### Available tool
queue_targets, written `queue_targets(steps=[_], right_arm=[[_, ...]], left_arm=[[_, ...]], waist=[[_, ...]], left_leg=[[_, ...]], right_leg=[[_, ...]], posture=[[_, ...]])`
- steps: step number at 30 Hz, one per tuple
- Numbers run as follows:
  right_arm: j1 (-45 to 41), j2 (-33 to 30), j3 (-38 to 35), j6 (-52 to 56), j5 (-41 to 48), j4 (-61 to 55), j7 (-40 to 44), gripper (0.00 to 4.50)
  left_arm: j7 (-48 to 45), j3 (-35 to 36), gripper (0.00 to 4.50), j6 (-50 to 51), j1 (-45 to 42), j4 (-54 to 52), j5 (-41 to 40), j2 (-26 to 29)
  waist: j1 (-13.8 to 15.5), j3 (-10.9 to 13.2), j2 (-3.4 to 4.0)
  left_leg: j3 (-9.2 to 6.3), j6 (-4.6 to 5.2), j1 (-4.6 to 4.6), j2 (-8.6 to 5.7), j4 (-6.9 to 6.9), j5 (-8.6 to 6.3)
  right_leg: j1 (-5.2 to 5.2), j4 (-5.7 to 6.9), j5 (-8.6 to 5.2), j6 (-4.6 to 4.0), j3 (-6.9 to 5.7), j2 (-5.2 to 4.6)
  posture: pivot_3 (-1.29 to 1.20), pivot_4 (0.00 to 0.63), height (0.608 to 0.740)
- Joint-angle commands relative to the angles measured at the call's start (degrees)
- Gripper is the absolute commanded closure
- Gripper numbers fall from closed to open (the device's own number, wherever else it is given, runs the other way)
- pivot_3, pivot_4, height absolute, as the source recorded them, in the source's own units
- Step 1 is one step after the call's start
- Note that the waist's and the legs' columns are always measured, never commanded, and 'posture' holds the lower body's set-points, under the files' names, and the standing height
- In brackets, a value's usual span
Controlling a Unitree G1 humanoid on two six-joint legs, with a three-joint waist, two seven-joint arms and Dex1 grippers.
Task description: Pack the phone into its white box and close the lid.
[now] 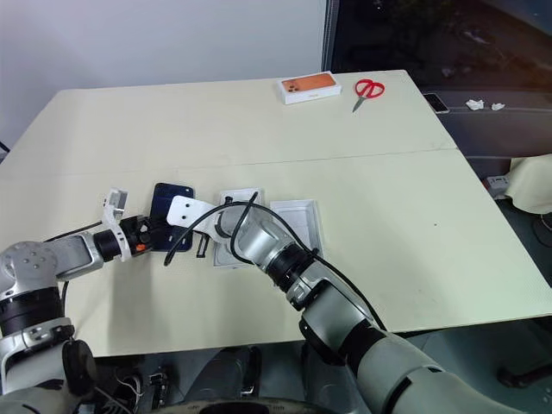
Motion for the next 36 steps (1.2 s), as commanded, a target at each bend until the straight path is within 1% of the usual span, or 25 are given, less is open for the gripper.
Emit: queue_targets(steps=[1,7,13,16,17,27,28,29,30,36], right_arm=[[0.03,0.41,0.26,-0.33,0.08,-0.96,0.20,4.50],[0.17,0.34,0.45,-0.50,-0.02,-1.00,0.34,4.50],[0.19,0.41,0.50,-0.64,0.00,-0.97,0.47,4.50],[0.17,0.50,0.52,-0.57,0.02,-1.00,0.54,4.50],[0.16,0.50,0.54,-0.55,0.01,-1.03,0.56,4.50],[0.30,0.18,0.57,-0.70,-0.20,-0.98,0.42,4.50],[0.34,0.16,0.57,-0.69,-0.19,-1.03,0.44,4.50],[0.41,0.12,0.61,-0.64,-0.21,-1.16,0.48,4.50],[0.46,0.08,0.64,-0.59,-0.21,-1.28,0.53,4.50],[0.63,-0.08,0.72,-0.54,-0.23,-1.58,0.63,4.50]], left_arm=[[0.37,1.90,0.04,-0.18,1.35,1.37,-0.41,1.76],[0.24,2.43,0.04,-0.19,2.30,1.51,-1.76,2.80],[0.72,3.20,0.04,0.26,2.93,1.29,-3.19,2.35],[0.47,3.41,0.84,1.14,3.45,0.99,-4.44,2.10],[0.45,3.43,1.30,1.25,3.60,0.90,-4.68,2.16],[0.53,4.62,1.30,1.73,5.06,1.24,-6.52,2.22],[0.48,4.60,1.83,1.68,5.11,1.39,-6.63,2.10],[0.53,4.39,2.12,1.41,5.28,1.37,-6.52,2.02],[0.54,4.19,2.56,1.14,5.34,1.45,-6.46,1.86],[1.10,3.77,2.56,0.17,5.29,2.18,-6.16,1.06]], waist=[[-0.50,0.00,0.00],[-0.69,0.00,0.00],[-0.66,0.00,0.00],[-0.68,0.00,0.00],[-0.66,0.00,0.00],[-0.61,0.01,-0.02],[-0.62,0.01,-0.02],[-0.62,0.01,-0.02],[-0.61,0.01,-0.02],[-0.60,0.01,-0.03]], left_leg=[[0.00,0.00,0.00,0.00,0.00,0.00],[0.00,-0.01,0.00,0.05,-0.03,0.01],[0.00,-0.02,0.00,0.05,-0.04,0.00],[0.02,-0.02,0.00,0.05,-0.04,0.00],[0.01,-0.02,-0.01,0.05,-0.04,0.00],[0.01,-0.01,-0.03,0.05,-0.05,0.00],[0.01,-0.01,-0.03,0.05,-0.04,0.00],[0.01,-0.01,-0.03,0.05,-0.04,0.00],[0.01,-0.01,-0.03,0.05,-0.05,0.00],[0.00,-0.02,-0.03,0.05,-0.03,0.00]], right_leg=[[0.00,0.00,0.00,0.00,0.00,0.00],[-0.03,0.00,0.00,0.00,0.01,0.04],[-0.03,0.00,0.00,0.00,0.01,0.04],[-0.03,0.00,0.00,0.00,0.02,0.04],[-0.04,0.00,0.00,0.00,0.02,0.04],[-0.04,-0.02,0.00,0.00,0.01,0.03],[-0.04,-0.02,0.00,0.00,0.01,0.03],[-0.04,-0.02,0.00,0.00,0.02,0.03],[-0.04,-0.02,0.00,0.00,0.01,0.03],[-0.04,-0.02,0.00,0.00,0.01,0.03]], posture=[[0.00,0.150,0.740],[0.00,0.150,0.740],[0.00,0.150,0.740],[0.00,0.150,0.740],[0.00,0.150,0.740],[0.00,0.150,0.740],[0.00,0.150,0.740],[0.00,0.150,0.740],[0.00,0.150,0.740],[0.00,0.150,0.740]])
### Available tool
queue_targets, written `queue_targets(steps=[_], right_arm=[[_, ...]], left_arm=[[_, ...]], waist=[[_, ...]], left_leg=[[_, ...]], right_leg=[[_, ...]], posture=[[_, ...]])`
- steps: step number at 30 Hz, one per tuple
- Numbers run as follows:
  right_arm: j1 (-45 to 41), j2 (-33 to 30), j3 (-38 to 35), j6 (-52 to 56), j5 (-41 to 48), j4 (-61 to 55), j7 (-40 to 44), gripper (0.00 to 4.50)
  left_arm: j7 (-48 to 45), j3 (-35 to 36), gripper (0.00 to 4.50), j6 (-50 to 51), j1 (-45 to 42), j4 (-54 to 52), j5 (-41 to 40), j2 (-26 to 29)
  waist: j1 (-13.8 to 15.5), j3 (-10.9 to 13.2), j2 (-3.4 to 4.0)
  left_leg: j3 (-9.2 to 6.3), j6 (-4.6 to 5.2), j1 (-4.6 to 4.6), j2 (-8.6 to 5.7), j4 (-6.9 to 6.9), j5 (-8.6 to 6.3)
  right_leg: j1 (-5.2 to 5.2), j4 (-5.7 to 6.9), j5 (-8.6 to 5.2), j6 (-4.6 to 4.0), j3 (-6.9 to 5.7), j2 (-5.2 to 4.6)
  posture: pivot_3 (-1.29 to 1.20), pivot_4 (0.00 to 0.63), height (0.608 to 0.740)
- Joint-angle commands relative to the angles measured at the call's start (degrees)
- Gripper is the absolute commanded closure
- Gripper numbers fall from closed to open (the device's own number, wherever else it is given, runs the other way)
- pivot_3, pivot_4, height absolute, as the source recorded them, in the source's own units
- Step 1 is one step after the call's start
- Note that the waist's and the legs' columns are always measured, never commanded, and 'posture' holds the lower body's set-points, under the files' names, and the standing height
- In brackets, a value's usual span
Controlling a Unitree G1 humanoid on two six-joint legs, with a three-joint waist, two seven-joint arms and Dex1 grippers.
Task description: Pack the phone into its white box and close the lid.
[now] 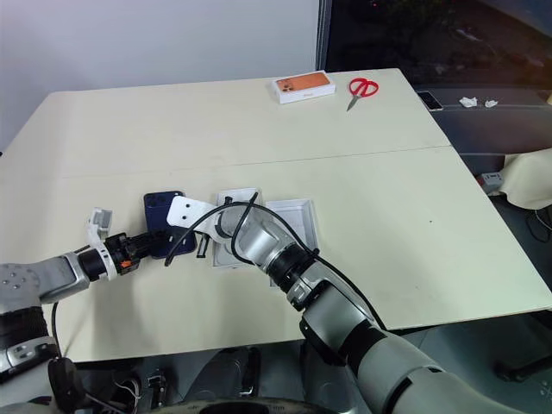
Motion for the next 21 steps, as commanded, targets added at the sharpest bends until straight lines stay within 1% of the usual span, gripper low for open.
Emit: queue_targets(steps=[1,2,5,7,8,13,15,17,21], right_arm=[[0.49,0.09,0.63,-0.16,-0.18,-1.41,0.35,4.50],[0.52,0.07,0.66,-0.14,-0.20,-1.50,0.38,4.50],[0.54,0.03,0.66,-0.11,-0.22,-1.55,0.35,4.50],[0.57,0.06,0.66,-0.10,-0.21,-1.58,0.33,4.50],[0.57,0.05,0.69,-0.12,-0.21,-1.58,0.32,4.50],[0.37,-0.19,0.57,-0.12,-0.17,-1.96,0.40,4.50],[0.35,-0.37,-0.04,-0.28,0.42,-2.62,0.73,4.50],[0.56,-0.39,-1.40,-0.63,2.08,-3.96,1.71,4.50],[1.23,-0.54,-8.66,-0.74,10.20,-9.91,5.47,4.50]], left_arm=[[-0.08,0.22,2.56,-0.92,-0.16,0.07,-0.70,-0.19],[-0.10,0.42,2.56,-0.80,-0.25,0.18,-0.99,-0.44],[0.30,0.45,3.34,-0.92,-0.19,0.05,-1.19,-1.18],[0.14,0.54,4.34,-0.74,-0.14,0.04,-1.55,-1.48],[0.19,0.49,4.43,-0.79,-0.02,-0.04,-1.80,-1.57],[0.30,1.57,4.43,0.09,0.00,0.75,-3.50,-2.01],[0.17,3.19,4.43,1.66,-0.45,1.66,-4.90,-1.98],[0.21,4.84,4.43,3.20,-1.02,2.67,-6.32,-1.96],[-1.27,5.48,4.43,1.92,0.55,1.32,-7.13,-1.37]], waist=[[0.00,0.00,0.00],[0.00,0.00,0.00],[0.00,0.00,0.00],[0.09,-0.02,-0.02],[0.03,-0.01,-0.01],[0.04,-0.01,-0.02],[0.02,-0.01,-0.02],[0.01,0.00,-0.04],[0.03,0.06,-0.12]], left_leg=[[0.00,0.00,0.00,0.00,0.00,0.00],[0.00,0.00,0.00,0.00,0.00,0.00],[0.00,0.00,0.00,0.00,0.00,0.00],[0.00,0.00,0.00,0.00,0.00,0.00],[-0.02,0.00,0.02,0.00,0.01,0.00],[0.00,0.00,0.01,0.00,0.01,0.00],[0.00,0.00,0.01,0.00,0.00,0.00],[0.00,0.00,-0.01,0.00,0.00,0.00],[0.00,0.00,-0.09,0.00,0.01,0.00]], right_leg=[[0.00,0.00,0.00,0.00,0.00,0.00],[0.00,0.00,0.00,0.00,0.00,0.00],[0.00,0.00,0.00,0.00,0.00,0.00],[0.00,0.00,0.00,0.00,0.00,0.00],[0.03,0.00,0.00,0.00,-0.02,0.00],[0.02,0.00,0.00,0.00,-0.01,0.00],[0.02,0.00,0.00,0.00,-0.01,0.00],[-0.01,0.00,0.00,0.00,-0.01,0.00],[-0.05,-0.02,0.00,0.00,-0.01,0.00]], posture=[[0.00,0.150,0.740],[0.00,0.150,0.740],[0.00,0.150,0.740],[0.00,0.150,0.740],[0.00,0.150,0.740],[0.00,0.150,0.740],[0.00,0.150,0.740],[0.00,0.150,0.740],[0.00,0.150,0.740]])
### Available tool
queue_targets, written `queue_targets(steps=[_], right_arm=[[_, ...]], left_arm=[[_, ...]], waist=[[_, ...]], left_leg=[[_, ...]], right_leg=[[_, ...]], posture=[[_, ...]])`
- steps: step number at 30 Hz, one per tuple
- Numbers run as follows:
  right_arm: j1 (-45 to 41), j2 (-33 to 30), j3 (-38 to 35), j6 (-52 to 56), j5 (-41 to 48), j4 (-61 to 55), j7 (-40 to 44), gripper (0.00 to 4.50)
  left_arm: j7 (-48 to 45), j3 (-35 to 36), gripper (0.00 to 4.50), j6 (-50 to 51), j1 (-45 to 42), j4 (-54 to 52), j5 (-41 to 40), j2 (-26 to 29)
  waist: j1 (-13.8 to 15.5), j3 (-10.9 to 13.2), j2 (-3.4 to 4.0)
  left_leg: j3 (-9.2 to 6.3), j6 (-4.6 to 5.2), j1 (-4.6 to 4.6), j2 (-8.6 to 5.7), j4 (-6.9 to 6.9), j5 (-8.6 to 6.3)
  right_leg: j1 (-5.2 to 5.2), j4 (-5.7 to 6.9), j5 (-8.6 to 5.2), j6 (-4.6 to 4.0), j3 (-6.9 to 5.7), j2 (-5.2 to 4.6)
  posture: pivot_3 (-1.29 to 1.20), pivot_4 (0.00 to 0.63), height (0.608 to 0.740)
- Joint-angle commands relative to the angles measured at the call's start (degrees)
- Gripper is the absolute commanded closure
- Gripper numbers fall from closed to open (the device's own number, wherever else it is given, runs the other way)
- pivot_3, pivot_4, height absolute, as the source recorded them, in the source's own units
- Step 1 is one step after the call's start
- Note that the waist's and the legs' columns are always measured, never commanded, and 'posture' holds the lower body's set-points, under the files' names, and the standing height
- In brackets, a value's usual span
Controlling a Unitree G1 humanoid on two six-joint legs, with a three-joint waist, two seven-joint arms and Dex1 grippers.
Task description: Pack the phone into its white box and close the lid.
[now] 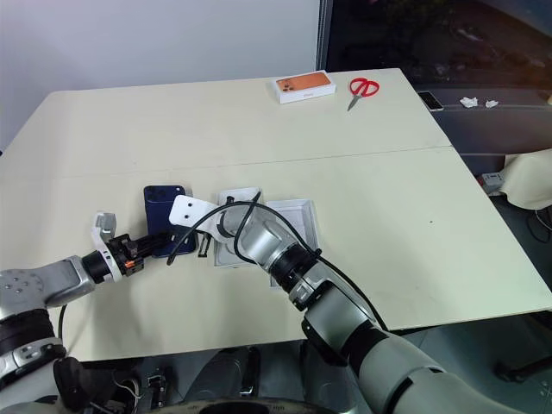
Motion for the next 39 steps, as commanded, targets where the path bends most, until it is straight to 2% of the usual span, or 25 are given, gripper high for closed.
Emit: queue_targets(steps=[1,3,6,7,8,12,15,16,20,22,28,32,39], right_arm=[[-0.46,0.46,-6.05,-0.44,7.64,-8.09,3.45,4.50],[0.01,0.24,-8.37,0.75,10.54,-10.57,4.43,4.50],[2.62,-1.81,-13.85,7.07,19.66,-18.65,9.67,4.50],[3.81,-3.36,-14.54,8.70,21.87,-21.67,11.66,3.95],[4.67,-4.73,-14.59,9.62,22.82,-23.80,12.63,3.70],[7.85,-11.81,-15.05,8.75,24.88,-31.02,14.99,1.87],[10.49,-19.20,-16.97,6.91,27.18,-36.05,18.72,0.40],[11.35,-21.41,-17.99,6.65,28.25,-37.35,19.86,0.12],[15.67,-29.38,-21.00,3.18,31.83,-40.22,24.65,0.12],[18.21,-33.25,-22.12,-1.18,31.66,-39.33,27.05,0.12],[21.80,-40.33,-24.63,-6.64,32.09,-36.22,29.77,0.12],[21.78,-40.55,-24.52,-7.12,32.31,-36.37,28.75,0.12],[21.44,-39.97,-23.95,-8.23,31.71,-36.41,26.75,0.12]], left_arm=[[-1.88,1.81,4.43,-1.57,1.00,-2.78,-2.82,0.51],[-1.87,4.58,4.43,-4.41,1.10,-4.03,-4.79,-1.04],[-2.04,5.20,4.43,-3.08,1.23,-4.03,-6.52,0.40],[-2.49,4.84,4.50,-2.25,1.26,-4.44,-7.24,1.07],[-2.75,4.76,4.50,-1.41,1.13,-4.61,-8.21,1.45],[-2.13,5.75,4.50,3.60,-0.92,-4.31,-13.72,1.83],[0.71,4.32,4.50,6.16,-1.15,-7.90,-16.90,-0.47],[2.31,4.01,4.50,6.60,-1.44,-8.35,-18.17,-1.62],[10.53,2.94,4.50,6.33,-2.90,-9.98,-22.92,-8.51],[14.06,0.23,4.50,5.35,-1.71,-12.21,-21.78,-11.98],[22.16,-2.94,4.50,0.39,-0.75,-13.22,-24.82,-18.84],[24.36,-5.49,4.50,-1.77,-1.10,-11.84,-25.29,-19.24],[23.83,-10.10,4.50,-1.40,-0.80,-8.73,-23.72,-15.45]], waist=[[0.00,0.02,-0.03],[-0.04,0.03,-0.03],[0.05,0.04,-0.08],[0.10,0.04,-0.08],[0.21,0.05,-0.10],[0.40,0.09,-0.14],[0.29,0.14,-0.18],[0.37,0.14,-0.18],[0.77,0.22,-0.32],[0.68,0.26,-0.40],[0.72,0.39,-0.55],[1.27,0.39,-0.55],[2.03,0.40,-0.56]], left_leg=[[0.00,0.00,-0.01,0.00,0.01,0.00],[0.00,0.00,-0.01,0.02,-0.02,0.00],[-0.02,-0.01,-0.03,0.06,-0.03,0.00],[-0.01,0.00,-0.04,0.06,-0.03,-0.01],[-0.01,0.00,-0.04,0.06,-0.03,-0.01],[0.00,0.08,-0.06,-0.02,0.05,-0.05],[0.00,0.08,-0.07,-0.01,0.03,-0.04],[0.01,0.08,-0.08,0.00,0.01,-0.05],[0.03,0.11,-0.09,-0.01,0.05,-0.06],[0.05,0.10,-0.07,0.03,0.06,-0.06],[0.12,0.09,-0.06,0.06,0.07,-0.06],[0.13,0.09,-0.06,0.07,0.09,-0.05],[0.13,0.08,-0.11,0.05,0.16,-0.05]], right_leg=[[0.00,0.00,0.00,0.00,0.00,0.00],[-0.02,0.00,0.00,0.00,0.00,0.00],[-0.04,-0.02,0.00,0.00,-0.02,0.02],[-0.02,-0.03,0.00,0.00,-0.02,0.01],[0.00,-0.05,0.00,0.00,-0.02,0.01],[0.05,-0.11,0.00,0.00,-0.02,-0.06],[0.02,-0.10,0.00,0.01,-0.03,-0.05],[0.01,-0.11,0.00,0.01,-0.03,-0.05],[0.08,-0.19,0.00,0.02,-0.03,-0.06],[0.09,-0.18,0.00,0.03,-0.03,-0.04],[0.09,-0.16,0.00,0.03,0.00,-0.03],[0.10,-0.16,0.00,0.03,0.00,-0.02],[0.10,-0.17,0.00,0.03,0.00,-0.03]], posture=[[0.00,0.150,0.740],[0.00,0.150,0.740],[0.00,0.150,0.740],[0.00,0.150,0.740],[0.00,0.150,0.740],[0.00,0.150,0.740],[0.00,0.150,0.740],[0.00,0.150,0.740],[0.00,0.150,0.740],[0.00,0.150,0.740],[0.00,0.150,0.740],[0.00,0.150,0.740],[0.00,0.150,0.740]])
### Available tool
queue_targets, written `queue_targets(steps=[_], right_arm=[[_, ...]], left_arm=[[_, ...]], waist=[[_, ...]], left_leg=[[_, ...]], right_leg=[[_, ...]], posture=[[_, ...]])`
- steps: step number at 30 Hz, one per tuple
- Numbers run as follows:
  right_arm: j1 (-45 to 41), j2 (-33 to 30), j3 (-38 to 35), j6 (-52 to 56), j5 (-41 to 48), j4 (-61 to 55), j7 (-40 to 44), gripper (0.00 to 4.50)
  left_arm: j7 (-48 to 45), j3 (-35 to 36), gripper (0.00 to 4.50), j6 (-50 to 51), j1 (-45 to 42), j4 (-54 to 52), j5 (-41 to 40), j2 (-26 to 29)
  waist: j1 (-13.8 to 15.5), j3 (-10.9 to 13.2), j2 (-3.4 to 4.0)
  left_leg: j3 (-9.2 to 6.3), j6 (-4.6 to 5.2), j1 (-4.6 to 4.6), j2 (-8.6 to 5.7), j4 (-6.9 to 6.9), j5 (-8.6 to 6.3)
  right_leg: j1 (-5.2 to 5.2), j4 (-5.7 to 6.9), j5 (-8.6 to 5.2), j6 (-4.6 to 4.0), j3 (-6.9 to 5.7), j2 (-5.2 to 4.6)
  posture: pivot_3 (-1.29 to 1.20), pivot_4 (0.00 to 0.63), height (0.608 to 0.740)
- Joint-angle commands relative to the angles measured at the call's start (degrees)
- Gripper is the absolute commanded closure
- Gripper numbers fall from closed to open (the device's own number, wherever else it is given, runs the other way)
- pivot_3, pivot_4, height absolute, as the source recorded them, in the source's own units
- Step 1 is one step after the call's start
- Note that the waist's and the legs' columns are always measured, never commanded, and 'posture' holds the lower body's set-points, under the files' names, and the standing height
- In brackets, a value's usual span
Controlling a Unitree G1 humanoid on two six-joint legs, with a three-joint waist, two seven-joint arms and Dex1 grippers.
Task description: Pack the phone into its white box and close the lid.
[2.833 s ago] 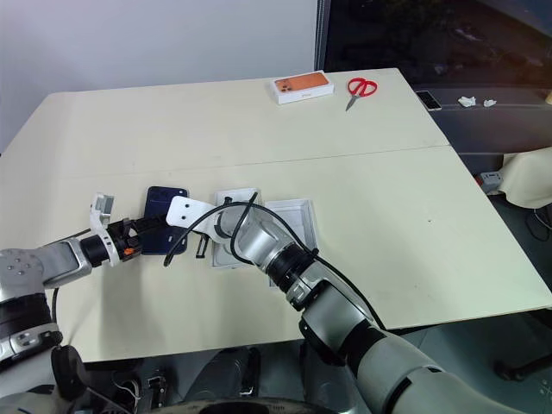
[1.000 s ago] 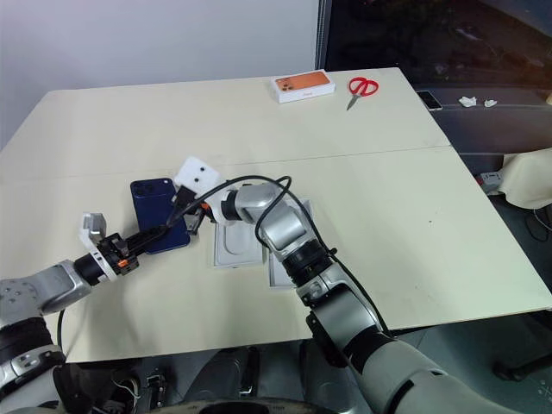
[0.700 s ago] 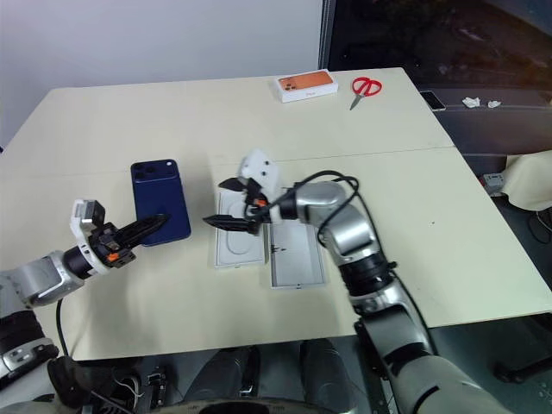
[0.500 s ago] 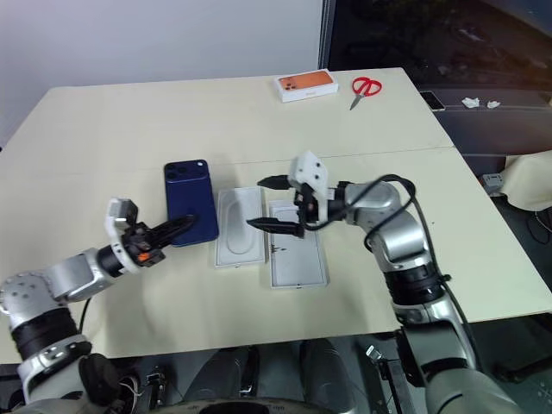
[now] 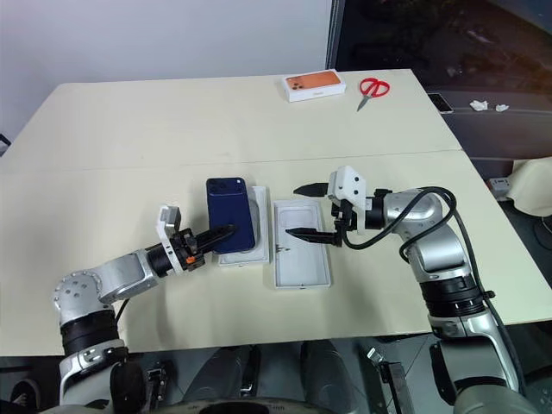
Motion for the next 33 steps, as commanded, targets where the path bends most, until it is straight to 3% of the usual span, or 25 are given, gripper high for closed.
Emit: queue_targets(steps=[1,5,6,7,11,26,33], right_arm=[[-0.82,0.04,-0.24,-1.69,0.62,-1.26,-0.93,0.12],[-0.83,0.10,0.07,-2.33,0.30,-1.16,-1.64,0.12],[-0.89,0.15,0.27,-2.42,0.23,-1.17,-1.83,0.00],[-0.90,0.17,0.42,-2.47,0.20,-1.23,-1.98,0.00],[-1.08,0.49,1.39,-3.15,-0.35,-1.02,-2.61,0.00],[-2.50,0.68,2.40,-5.44,-1.13,1.28,-3.63,0.00],[-2.72,1.09,2.92,-6.07,-1.38,2.04,-3.81,0.00]], left_arm=[[-1.24,-1.43,4.50,-0.51,-0.59,0.84,-1.22,1.39],[-2.05,-3.03,4.50,-0.64,-1.50,1.98,-1.15,2.32],[-2.30,-3.58,3.52,-0.44,-1.64,2.03,-1.20,2.27],[-2.50,-4.02,3.23,-0.31,-1.70,2.06,-1.35,2.28],[-3.93,-5.82,1.36,0.01,-2.92,2.63,-0.46,4.24],[-9.62,-8.42,1.36,0.23,-4.32,0.85,0.78,14.21],[-9.43,-8.64,1.36,-3.10,-5.65,1.42,2.44,12.94]], waist=[[0.03,0.00,0.00],[0.02,0.00,0.00],[0.02,0.00,0.00],[0.02,0.00,0.00],[0.17,0.00,0.00],[-0.04,0.01,0.01],[-0.04,0.02,0.02]], left_leg=[[0.00,0.00,0.00,0.00,0.01,0.00],[-0.01,0.00,0.02,0.00,0.00,0.00],[-0.01,0.00,0.02,0.00,0.00,0.00],[-0.01,0.00,0.02,0.00,0.00,0.00],[-0.01,0.00,0.05,0.00,0.02,0.00],[-0.02,-0.02,0.05,0.01,0.00,0.02],[-0.02,-0.02,0.05,0.01,-0.01,0.02]], right_leg=[[0.01,0.00,0.00,0.00,0.00,0.00],[0.02,0.00,0.00,0.00,-0.01,0.00],[0.02,0.00,0.00,0.00,-0.01,0.00],[0.02,0.00,0.00,0.00,-0.01,0.00],[0.09,0.00,0.00,0.00,-0.02,0.00],[0.07,-0.01,0.00,-0.01,-0.01,0.00],[0.06,-0.01,0.00,-0.01,-0.01,0.00]], posture=[[0.00,0.150,0.740],[0.00,0.150,0.740],[0.00,0.150,0.740],[0.00,0.150,0.740],[0.00,0.150,0.740],[0.00,0.150,0.740],[0.00,0.150,0.740]])
